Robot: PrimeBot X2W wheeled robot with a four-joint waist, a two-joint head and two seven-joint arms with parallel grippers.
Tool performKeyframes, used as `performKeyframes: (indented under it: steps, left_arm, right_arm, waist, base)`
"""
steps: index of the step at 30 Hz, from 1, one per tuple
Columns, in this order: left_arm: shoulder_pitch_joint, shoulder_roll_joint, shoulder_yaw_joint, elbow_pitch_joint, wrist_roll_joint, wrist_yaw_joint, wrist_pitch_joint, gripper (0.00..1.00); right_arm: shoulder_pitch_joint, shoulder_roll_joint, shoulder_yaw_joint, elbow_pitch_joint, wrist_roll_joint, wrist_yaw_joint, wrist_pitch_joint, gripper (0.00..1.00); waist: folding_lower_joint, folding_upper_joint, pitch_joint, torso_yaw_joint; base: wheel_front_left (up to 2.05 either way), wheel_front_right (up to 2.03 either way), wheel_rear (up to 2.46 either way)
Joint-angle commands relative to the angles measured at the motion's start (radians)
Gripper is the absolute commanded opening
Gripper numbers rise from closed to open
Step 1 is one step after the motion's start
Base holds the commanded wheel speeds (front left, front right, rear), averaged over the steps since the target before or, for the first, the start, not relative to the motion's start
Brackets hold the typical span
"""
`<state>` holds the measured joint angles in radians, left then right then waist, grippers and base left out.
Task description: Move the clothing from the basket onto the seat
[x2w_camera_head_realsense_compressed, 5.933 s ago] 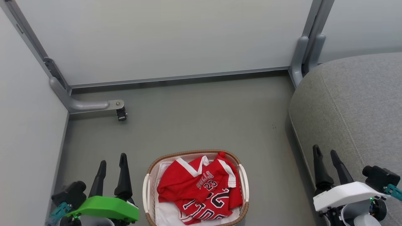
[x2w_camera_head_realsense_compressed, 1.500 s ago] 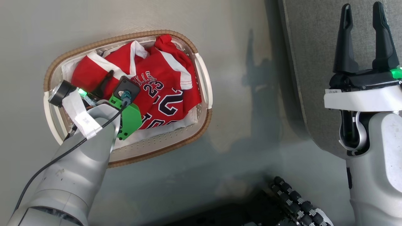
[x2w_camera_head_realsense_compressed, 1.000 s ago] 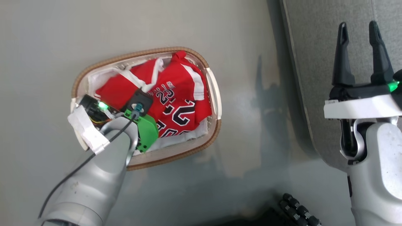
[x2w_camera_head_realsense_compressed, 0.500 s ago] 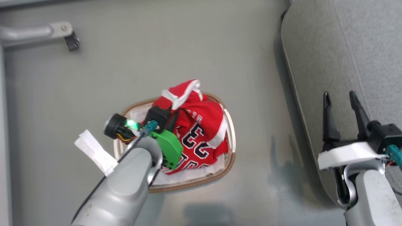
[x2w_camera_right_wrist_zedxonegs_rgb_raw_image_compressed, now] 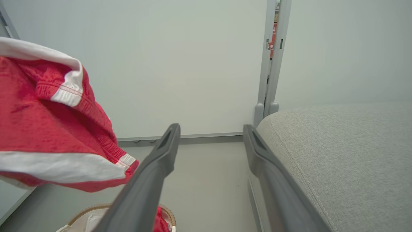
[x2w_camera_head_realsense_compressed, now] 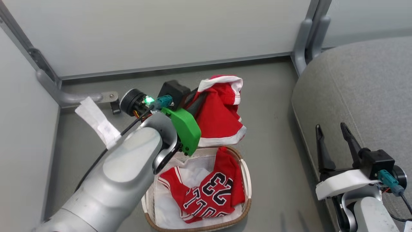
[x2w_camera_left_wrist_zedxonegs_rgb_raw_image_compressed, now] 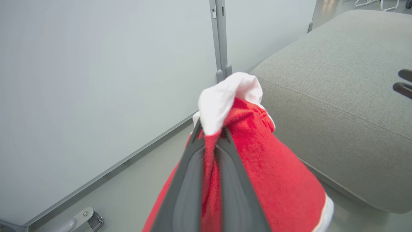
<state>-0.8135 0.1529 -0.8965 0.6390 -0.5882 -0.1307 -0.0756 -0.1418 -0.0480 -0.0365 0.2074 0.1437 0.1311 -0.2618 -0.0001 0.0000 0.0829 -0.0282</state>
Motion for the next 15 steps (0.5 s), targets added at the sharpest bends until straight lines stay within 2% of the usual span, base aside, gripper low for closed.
performKeyframes:
  steps: [1, 7, 15]
  left_arm:
    - [-0.021, 0.013, -0.01, -0.027, -0.035, 0.001, 0.015, 0.0]
    - [-0.101, 0.071, -0.019, -0.084, -0.114, 0.002, 0.045, 0.0]
    - [-0.138, 0.099, -0.02, -0.099, -0.172, 0.001, 0.047, 0.0]
  right_arm:
    - [0.013, -0.004, 0.007, 0.003, -0.001, -0.001, -0.005, 1.0]
    - [-0.012, -0.004, 0.053, -0.005, 0.003, -0.001, -0.005, 1.0]
    - [-0.04, -0.004, 0.137, -0.023, 0.017, -0.001, -0.005, 1.0]
  waist:
    - [0.0001, 0.0, -0.07, 0.024]
    - [0.0001, 0.0, -0.07, 0.013]
    - [0.0001, 0.0, -0.067, 0.002]
  base:
    - [0.0, 0.0, 0.0]
    - [0.0, 0.0, 0.0]
    - [0.0, 0.0, 0.0]
